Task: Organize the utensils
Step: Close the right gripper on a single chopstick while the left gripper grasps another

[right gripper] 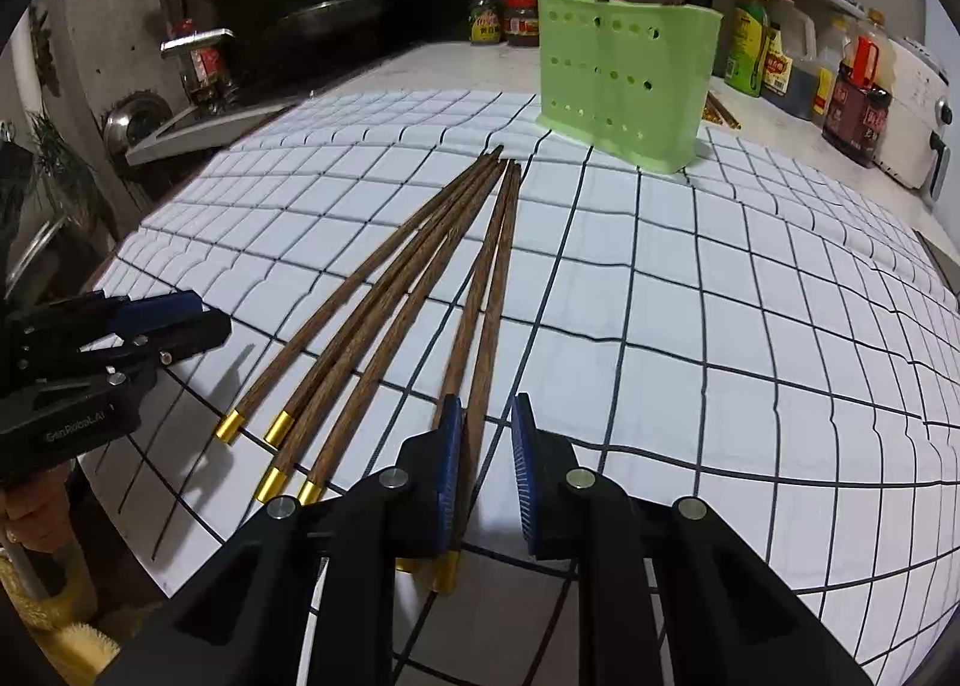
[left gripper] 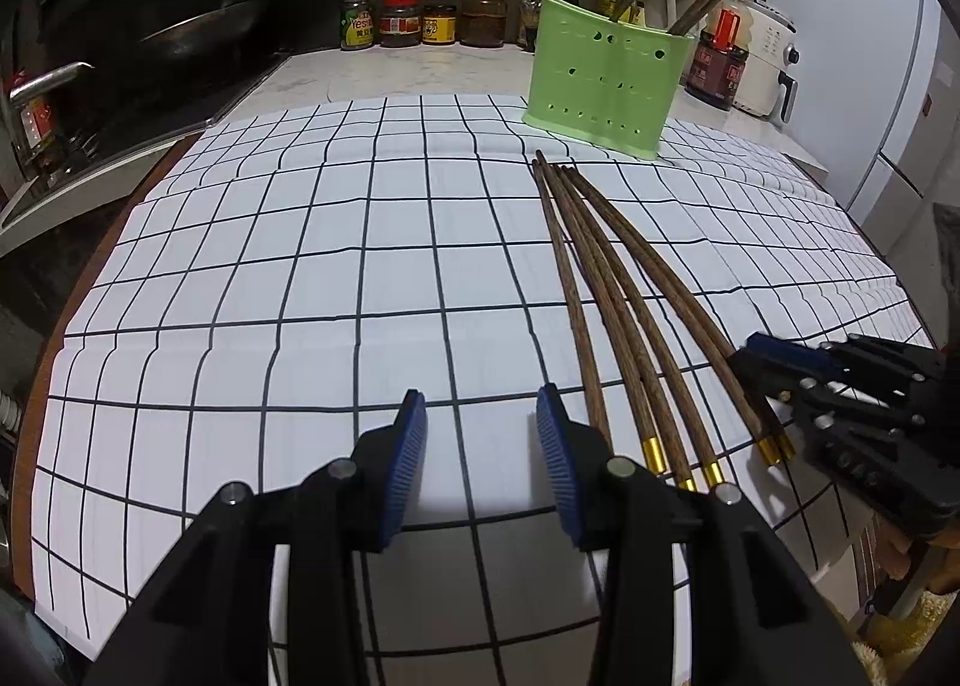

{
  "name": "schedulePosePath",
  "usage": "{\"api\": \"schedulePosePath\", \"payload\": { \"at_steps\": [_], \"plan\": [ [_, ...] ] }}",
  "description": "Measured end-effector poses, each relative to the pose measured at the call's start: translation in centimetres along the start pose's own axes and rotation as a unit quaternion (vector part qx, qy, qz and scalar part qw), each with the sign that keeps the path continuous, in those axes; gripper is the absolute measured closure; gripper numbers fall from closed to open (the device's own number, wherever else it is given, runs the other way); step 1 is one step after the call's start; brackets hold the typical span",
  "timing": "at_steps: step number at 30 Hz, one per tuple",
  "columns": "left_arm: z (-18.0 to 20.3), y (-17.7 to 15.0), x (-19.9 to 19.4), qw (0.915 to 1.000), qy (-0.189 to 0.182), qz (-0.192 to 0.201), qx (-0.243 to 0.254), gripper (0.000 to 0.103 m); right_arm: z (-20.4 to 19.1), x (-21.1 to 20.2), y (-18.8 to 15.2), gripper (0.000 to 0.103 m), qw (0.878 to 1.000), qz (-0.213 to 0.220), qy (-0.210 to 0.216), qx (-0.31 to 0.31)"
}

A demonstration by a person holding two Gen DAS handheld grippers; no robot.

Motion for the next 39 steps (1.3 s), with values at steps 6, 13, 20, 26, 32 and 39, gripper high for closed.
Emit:
{"api": "schedulePosePath", "payload": {
  "at_steps": [6, 13, 20, 26, 32, 39],
  "plan": [
    [1.5, -0.4, -0.2, 0.9996, -0.019, -0.003, 0.019, 0.065, 0.7, -0.2, -0.5, 0.096, 1.000, 0.006, -0.022, 0.001],
    [4.4, -0.9, 0.2, 0.9972, -0.032, -0.003, 0.068, 0.070, 4.2, -1.5, -2.5, 0.096, 0.998, 0.006, -0.040, 0.054],
    [4.9, -1.2, 1.9, 0.9958, -0.004, -0.019, 0.090, 0.086, 7.1, -2.4, -4.3, 0.096, 0.993, 0.004, -0.076, 0.086],
    [2.6, 0.3, 2.6, 0.9976, 0.048, -0.004, 0.050, 0.096, 8.4, -2.6, -4.6, 0.096, 0.990, 0.004, -0.101, 0.095],
    [2.0, -0.1, 2.0, 0.9968, 0.062, 0.000, 0.052, 0.096, 8.0, -2.5, -4.5, 0.096, 0.992, 0.009, -0.090, 0.089],
    [2.3, -0.6, 1.6, 0.9979, 0.032, -0.002, 0.056, 0.079, 7.3, -3.0, -5.1, 0.083, 0.995, 0.012, -0.055, 0.087]
  ]
}}
Point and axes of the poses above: each gripper's, at about its wrist camera, not at the fingertips, and x roughly the way its jaws point, z to its right, y to its top, the point moved 6 cm from there along x, roughly the way its jaws point, and after that the axes turned 11 degrees about -x, right-handed, at the moved point
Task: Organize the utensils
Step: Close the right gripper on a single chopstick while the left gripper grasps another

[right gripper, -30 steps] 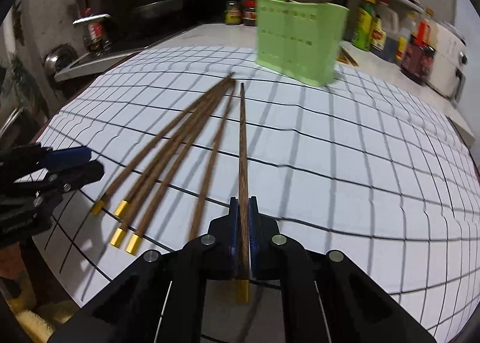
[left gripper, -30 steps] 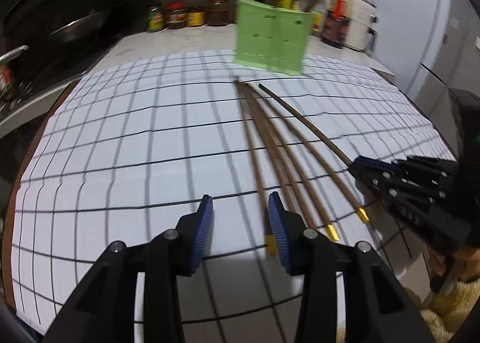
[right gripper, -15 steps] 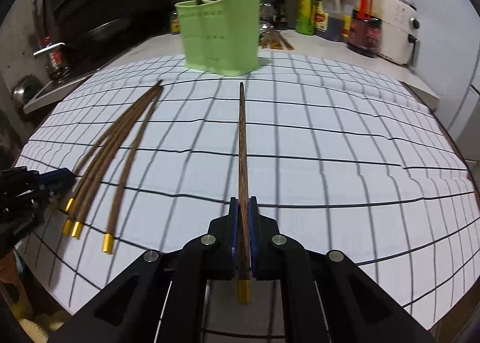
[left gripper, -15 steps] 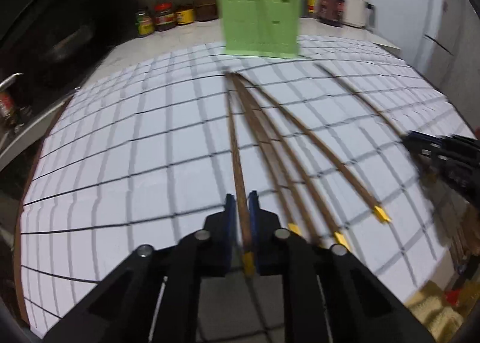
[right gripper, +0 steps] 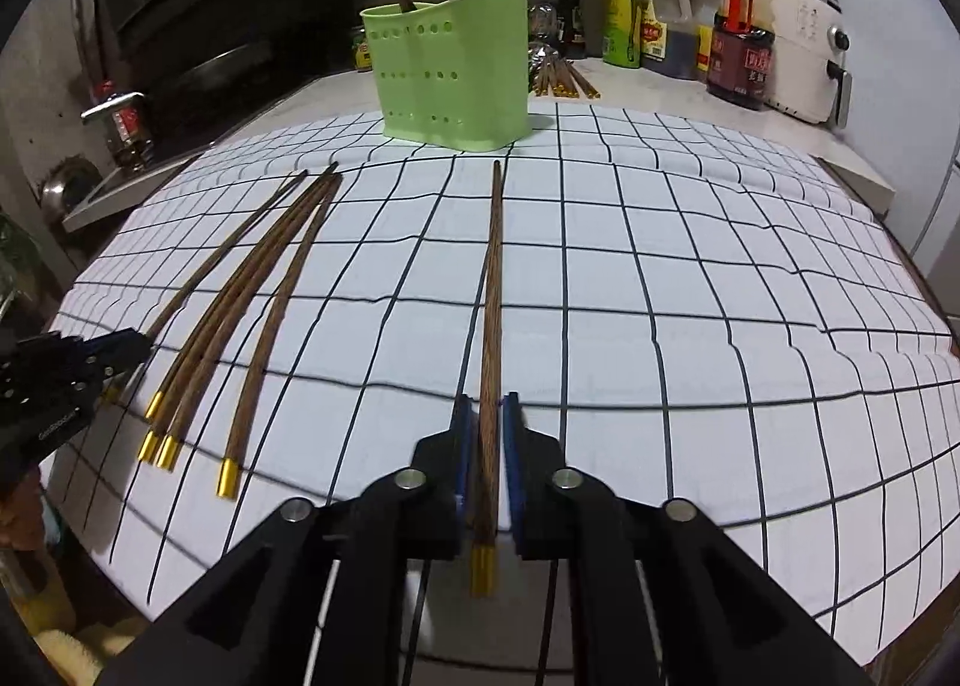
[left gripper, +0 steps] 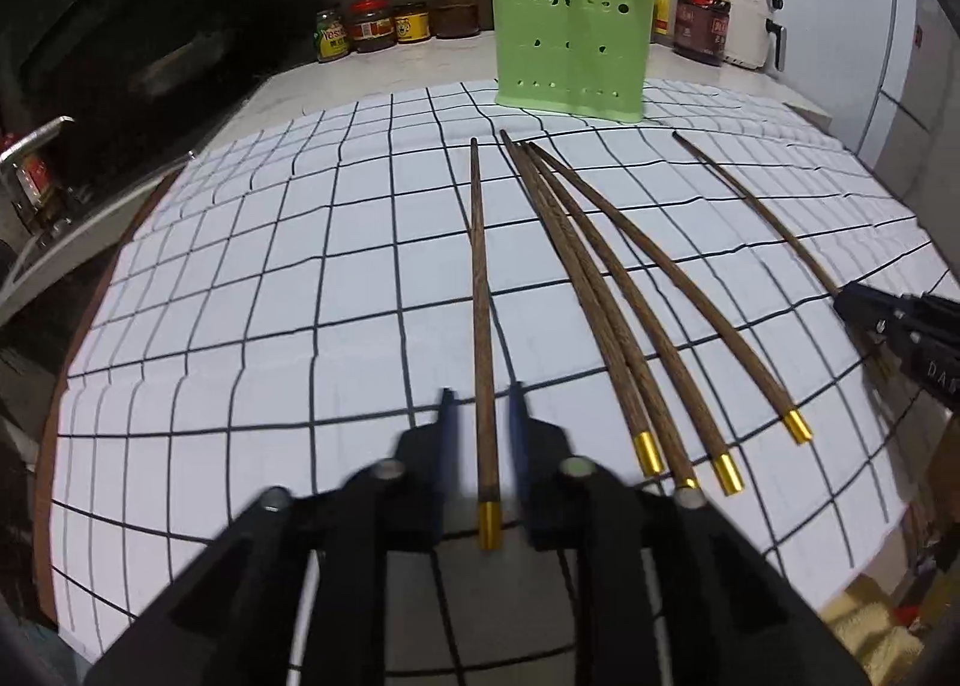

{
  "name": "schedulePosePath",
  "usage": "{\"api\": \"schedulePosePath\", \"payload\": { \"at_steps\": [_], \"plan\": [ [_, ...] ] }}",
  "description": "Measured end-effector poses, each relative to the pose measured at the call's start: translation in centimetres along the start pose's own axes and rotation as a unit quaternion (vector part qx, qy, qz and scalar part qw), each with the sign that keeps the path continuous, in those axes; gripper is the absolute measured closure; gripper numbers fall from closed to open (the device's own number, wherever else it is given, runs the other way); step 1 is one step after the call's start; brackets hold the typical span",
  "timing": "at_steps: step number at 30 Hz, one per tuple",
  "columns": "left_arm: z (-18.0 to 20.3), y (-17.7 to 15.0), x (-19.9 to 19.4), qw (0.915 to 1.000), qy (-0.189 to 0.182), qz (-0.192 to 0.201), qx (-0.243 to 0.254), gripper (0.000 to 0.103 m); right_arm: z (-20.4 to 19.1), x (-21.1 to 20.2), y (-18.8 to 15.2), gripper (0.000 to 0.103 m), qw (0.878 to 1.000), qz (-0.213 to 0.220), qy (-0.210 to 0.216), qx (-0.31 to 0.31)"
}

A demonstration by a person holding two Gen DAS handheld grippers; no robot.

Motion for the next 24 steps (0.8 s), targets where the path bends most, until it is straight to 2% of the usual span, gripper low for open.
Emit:
{"api": "schedulePosePath", "payload": {
  "at_steps": [4, 15, 17, 19, 20, 24],
  "plan": [
    [0.1, -0.7, -0.5, 1.0000, -0.004, 0.001, 0.006, 0.079, -0.8, -1.2, -1.3, 0.074, 1.000, 0.011, 0.004, -0.019],
    [0.5, -2.3, -1.5, 0.9996, -0.013, 0.009, 0.025, 0.078, -1.3, -2.5, -3.0, 0.075, 0.999, 0.037, -0.011, -0.019],
    [0.5, -2.3, -1.5, 0.9995, -0.012, 0.010, 0.026, 0.078, -1.0, -2.4, -2.9, 0.078, 0.999, 0.041, -0.016, -0.010],
    [0.5, -2.3, -1.6, 0.9996, -0.012, 0.011, 0.025, 0.078, -0.9, -2.3, -2.9, 0.090, 0.999, 0.046, -0.021, -0.006],
    [0.5, -2.4, -1.6, 0.9996, -0.012, 0.011, 0.024, 0.078, -0.9, -2.3, -2.9, 0.093, 0.999, 0.048, -0.021, -0.006],
    [0.8, -2.7, -1.8, 0.9996, -0.014, 0.011, 0.024, 0.078, -1.1, -2.5, -3.1, 0.096, 0.998, 0.055, -0.028, -0.005]
  ]
}}
Point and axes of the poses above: each gripper's, at about its wrist camera, not at the fingertips, and x roughly the way its jaws point, z to its right, y to its top, the point moved 6 cm from there along x, roughly the way its jaws point, and after that the axes turned 11 degrees about -x, right-handed, at the moved point
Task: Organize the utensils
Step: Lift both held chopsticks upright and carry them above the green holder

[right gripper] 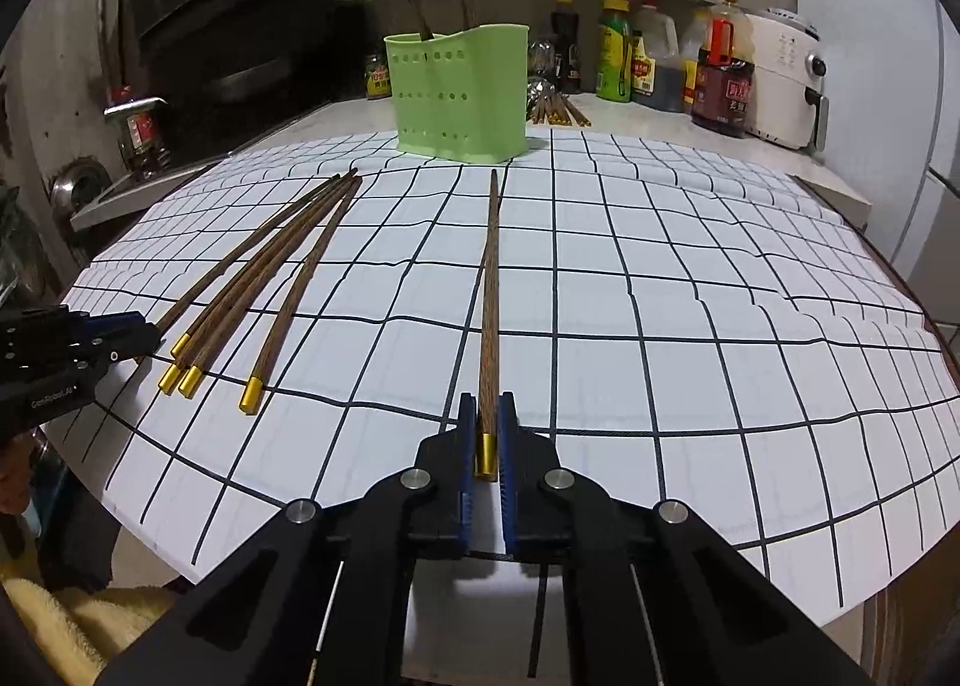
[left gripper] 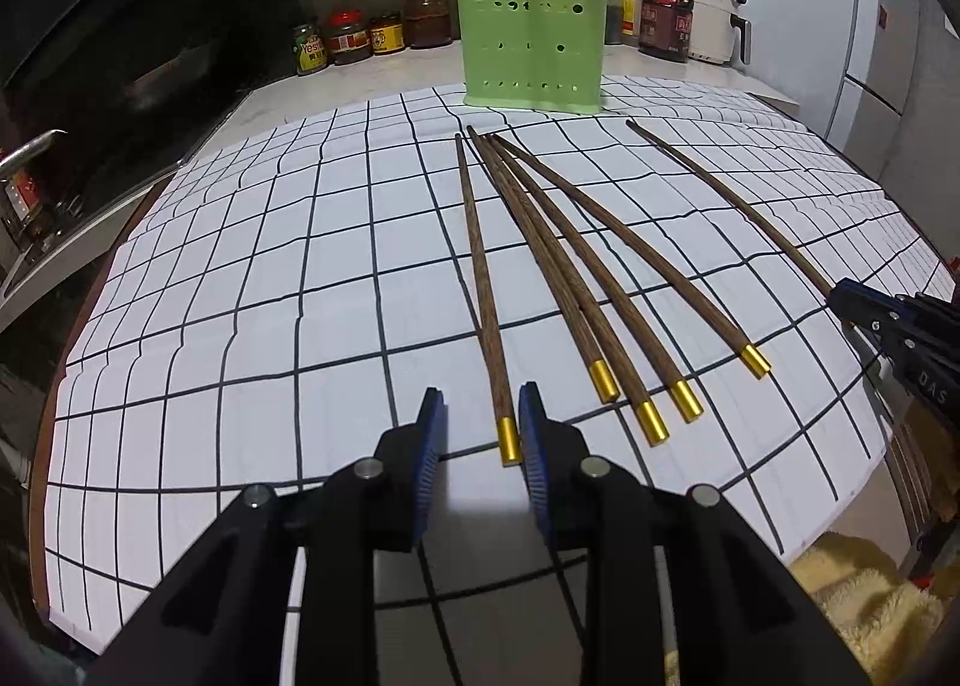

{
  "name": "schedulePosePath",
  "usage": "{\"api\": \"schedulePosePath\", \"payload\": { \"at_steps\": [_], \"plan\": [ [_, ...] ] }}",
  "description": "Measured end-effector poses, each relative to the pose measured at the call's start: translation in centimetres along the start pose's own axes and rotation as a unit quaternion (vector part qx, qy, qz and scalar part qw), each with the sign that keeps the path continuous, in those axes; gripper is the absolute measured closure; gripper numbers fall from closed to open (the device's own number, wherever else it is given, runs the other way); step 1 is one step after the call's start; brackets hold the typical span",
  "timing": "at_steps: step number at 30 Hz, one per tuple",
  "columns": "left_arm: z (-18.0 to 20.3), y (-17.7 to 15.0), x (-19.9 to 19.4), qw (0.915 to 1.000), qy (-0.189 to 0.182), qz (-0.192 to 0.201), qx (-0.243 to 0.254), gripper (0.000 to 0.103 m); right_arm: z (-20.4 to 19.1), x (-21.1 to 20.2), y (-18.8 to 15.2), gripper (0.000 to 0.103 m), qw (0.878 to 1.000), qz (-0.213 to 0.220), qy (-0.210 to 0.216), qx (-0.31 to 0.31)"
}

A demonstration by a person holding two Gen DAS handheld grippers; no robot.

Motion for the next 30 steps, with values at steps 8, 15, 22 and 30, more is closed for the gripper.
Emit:
{"api": "schedulePosePath", "payload": {
  "at_steps": [8, 15, 22, 30],
  "plan": [
    [1.7, 0.0, 0.1, 0.9998, 0.000, 0.002, 0.018, 0.080, 0.1, 0.0, -0.1, 0.096, 1.000, 0.003, 0.003, 0.001],
    [1.3, -0.1, -0.1, 0.9999, 0.009, 0.003, 0.012, 0.096, 0.2, -0.1, -0.2, 0.096, 1.000, 0.006, 0.005, 0.005],
    [0.3, 1.5, -2.7, 0.9981, -0.027, 0.050, -0.025, 0.096, 0.8, -1.0, 0.5, 0.096, 0.999, 0.016, 0.017, 0.029],
    [-1.2, 7.1, -10.7, 0.9760, -0.039, 0.211, -0.038, 0.096, 2.5, -5.8, 5.3, 0.096, 0.993, 0.094, 0.032, 0.059]
  ]
}}
Point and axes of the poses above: each gripper's, at about its wrist camera, not at the fingertips, and x roughly the way its jaws point, z to its right, y to its top, the point moved 6 cm from there along x, roughly the way its jaws point, and after that the axes turned 11 degrees about -x, right-handed, at the moved point
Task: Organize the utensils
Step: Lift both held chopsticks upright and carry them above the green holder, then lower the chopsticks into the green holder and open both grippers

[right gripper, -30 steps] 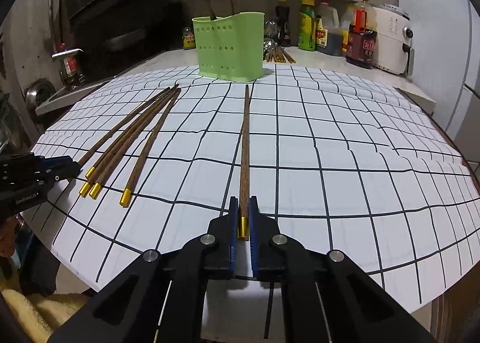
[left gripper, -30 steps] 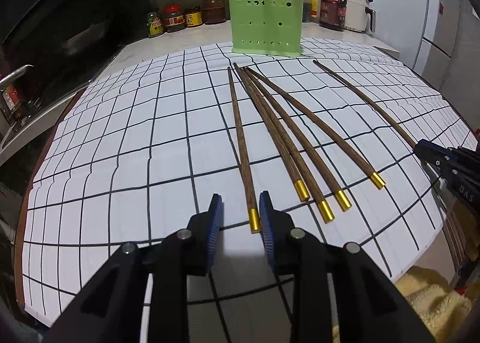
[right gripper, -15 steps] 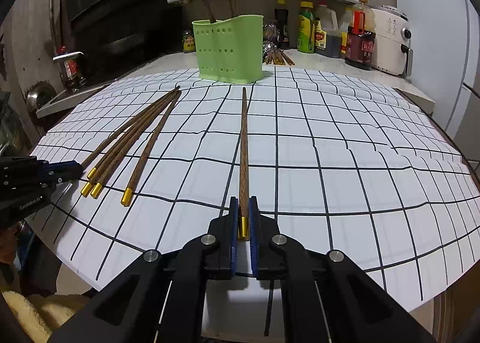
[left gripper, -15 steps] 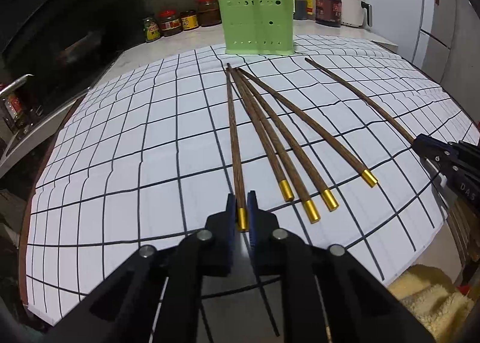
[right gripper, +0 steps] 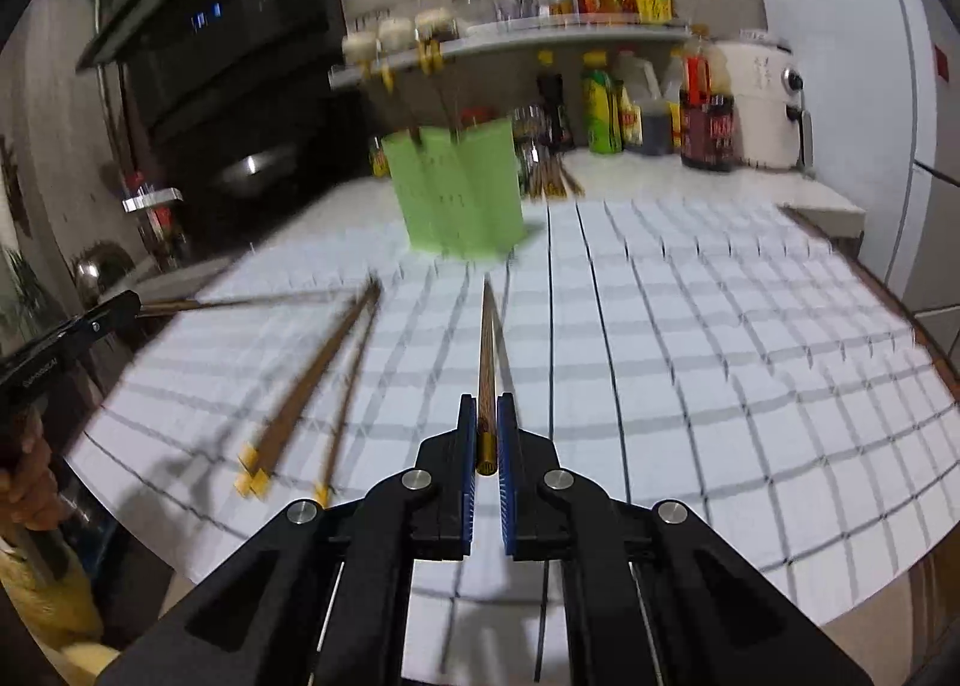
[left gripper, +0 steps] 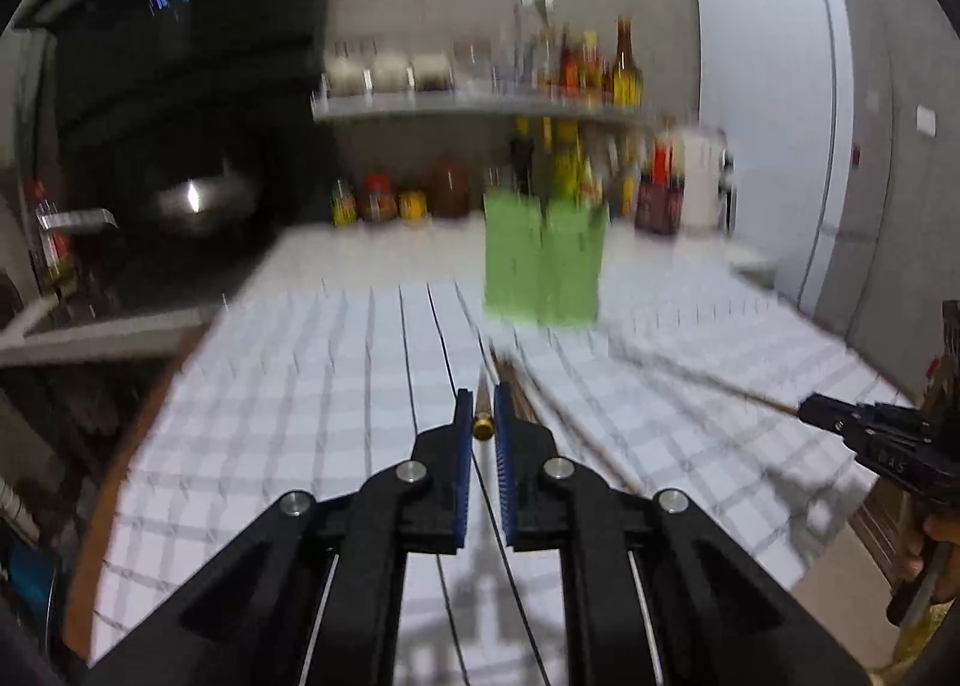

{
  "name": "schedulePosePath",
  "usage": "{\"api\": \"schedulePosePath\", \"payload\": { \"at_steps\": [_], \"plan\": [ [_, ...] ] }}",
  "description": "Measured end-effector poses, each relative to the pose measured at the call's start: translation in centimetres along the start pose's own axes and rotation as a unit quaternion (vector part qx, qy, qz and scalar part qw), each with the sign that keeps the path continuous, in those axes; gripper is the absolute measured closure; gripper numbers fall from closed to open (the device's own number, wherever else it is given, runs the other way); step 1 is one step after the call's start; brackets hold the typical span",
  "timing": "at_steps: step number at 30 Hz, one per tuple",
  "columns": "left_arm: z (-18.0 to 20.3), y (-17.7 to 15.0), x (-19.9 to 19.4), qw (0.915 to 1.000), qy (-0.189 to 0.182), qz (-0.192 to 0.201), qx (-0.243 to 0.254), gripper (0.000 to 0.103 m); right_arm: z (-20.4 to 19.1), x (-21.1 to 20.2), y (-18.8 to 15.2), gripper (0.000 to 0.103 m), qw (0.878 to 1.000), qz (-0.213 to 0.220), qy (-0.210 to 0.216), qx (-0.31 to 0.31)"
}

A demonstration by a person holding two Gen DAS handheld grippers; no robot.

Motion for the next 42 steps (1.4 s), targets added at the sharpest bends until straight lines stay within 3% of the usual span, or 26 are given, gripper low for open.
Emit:
{"api": "schedulePosePath", "payload": {
  "at_steps": [6, 13, 18, 30, 42],
  "plan": [
    [-0.6, 4.2, -1.7, 0.9981, -0.004, 0.059, -0.020, 0.096, 0.1, -3.9, 6.6, 0.096, 0.997, 0.080, -0.014, -0.016],
    [-0.1, 5.7, -2.6, 0.9965, -0.025, 0.075, -0.027, 0.096, 0.3, -4.7, 11.3, 0.096, 0.993, 0.105, -0.031, -0.036],
    [-0.5, 6.2, -2.8, 0.9955, -0.042, 0.078, -0.035, 0.096, -0.2, -3.8, 12.5, 0.096, 0.992, 0.104, -0.036, -0.057],
    [-0.9, 6.9, -1.6, 0.9955, -0.039, 0.077, -0.040, 0.096, -0.6, -2.5, 14.3, 0.096, 0.991, 0.095, -0.053, -0.083],
    [-0.1, 7.5, 0.5, 0.9971, -0.037, 0.060, -0.027, 0.096, 0.5, 0.0, 14.9, 0.095, 0.992, 0.092, -0.054, -0.072]
  ]
}}
Point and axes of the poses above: each gripper's, at about its wrist camera, not at the fingertips, and x roughly the way its jaws point, z to its right, y to its top, the point moved 6 cm from there along x, roughly the way its jaws point, and after that the axes turned 11 degrees about -x, right-handed, at the moved point
